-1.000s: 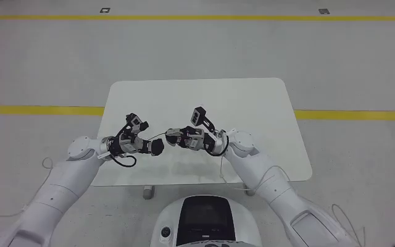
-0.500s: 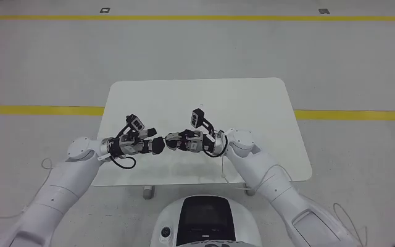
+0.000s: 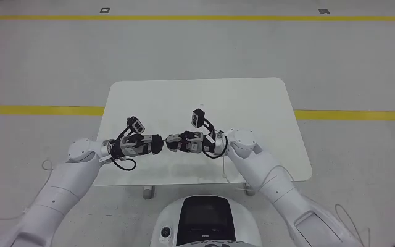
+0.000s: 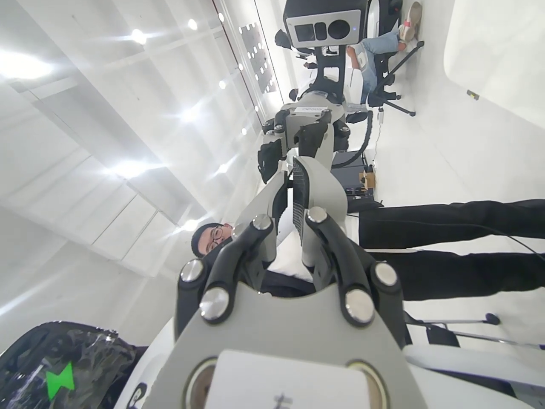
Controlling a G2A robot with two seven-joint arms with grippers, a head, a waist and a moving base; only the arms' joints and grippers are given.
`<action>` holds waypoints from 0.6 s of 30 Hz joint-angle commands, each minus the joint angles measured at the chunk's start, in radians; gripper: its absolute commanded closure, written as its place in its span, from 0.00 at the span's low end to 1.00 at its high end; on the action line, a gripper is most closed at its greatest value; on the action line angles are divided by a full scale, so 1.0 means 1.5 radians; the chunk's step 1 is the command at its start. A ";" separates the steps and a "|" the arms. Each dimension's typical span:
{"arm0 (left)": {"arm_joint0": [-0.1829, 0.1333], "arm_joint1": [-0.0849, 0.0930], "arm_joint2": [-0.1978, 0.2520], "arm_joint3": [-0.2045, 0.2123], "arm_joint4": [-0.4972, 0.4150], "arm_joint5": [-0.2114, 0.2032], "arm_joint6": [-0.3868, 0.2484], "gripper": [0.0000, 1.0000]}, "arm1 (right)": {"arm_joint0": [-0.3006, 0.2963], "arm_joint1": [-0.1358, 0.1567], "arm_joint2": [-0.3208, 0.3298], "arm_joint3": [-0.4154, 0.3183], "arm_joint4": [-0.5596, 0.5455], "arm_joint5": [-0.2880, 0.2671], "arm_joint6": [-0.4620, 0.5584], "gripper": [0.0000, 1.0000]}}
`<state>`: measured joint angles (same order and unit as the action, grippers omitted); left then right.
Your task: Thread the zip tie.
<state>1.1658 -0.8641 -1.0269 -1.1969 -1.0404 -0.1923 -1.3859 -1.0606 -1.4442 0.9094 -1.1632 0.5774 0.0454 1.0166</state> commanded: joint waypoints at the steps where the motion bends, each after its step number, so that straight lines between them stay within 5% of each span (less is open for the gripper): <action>1: 0.001 -0.001 -0.001 0.000 0.001 0.001 0.000 0.81 | -0.001 0.001 -0.001 -0.003 0.000 0.002 0.001 1.00; 11: 0.003 -0.004 -0.007 0.000 0.009 0.007 -0.002 0.82 | -0.003 0.002 -0.008 -0.007 0.001 0.006 -0.001 1.00; 18: 0.003 -0.006 -0.009 0.004 0.014 0.009 -0.003 0.93 | 0.000 0.000 -0.014 -0.004 0.005 0.004 -0.005 1.00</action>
<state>1.1697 -0.8734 -1.0398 -1.1919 -1.0204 -0.1793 -1.3900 -1.0613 -1.4434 0.8890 -1.1693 0.5850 0.0512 1.0096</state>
